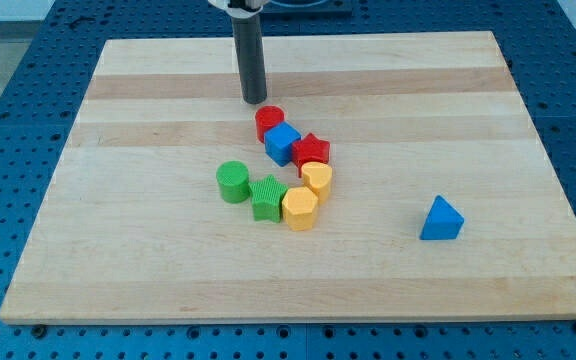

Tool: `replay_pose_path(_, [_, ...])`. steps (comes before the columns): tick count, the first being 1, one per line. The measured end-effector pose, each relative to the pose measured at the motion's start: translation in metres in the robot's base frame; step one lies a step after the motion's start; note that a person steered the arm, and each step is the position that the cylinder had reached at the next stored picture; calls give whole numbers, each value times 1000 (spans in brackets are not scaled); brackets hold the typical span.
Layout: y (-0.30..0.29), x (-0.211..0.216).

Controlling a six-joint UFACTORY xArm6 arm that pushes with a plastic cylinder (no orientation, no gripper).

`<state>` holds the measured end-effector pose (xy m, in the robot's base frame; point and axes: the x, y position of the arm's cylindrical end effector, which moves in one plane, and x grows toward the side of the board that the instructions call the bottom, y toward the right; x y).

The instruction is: Point your arm towards the red circle

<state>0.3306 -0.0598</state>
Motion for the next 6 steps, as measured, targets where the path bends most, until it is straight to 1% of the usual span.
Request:
replay_pose_path(1, [45,33])
replay_pose_path(2, [111,65])
replay_pose_path(3, [190,101])
replay_pose_path(4, [217,95])
replay_pose_path(5, [195,50])
replay_pose_path(6, [157,34])
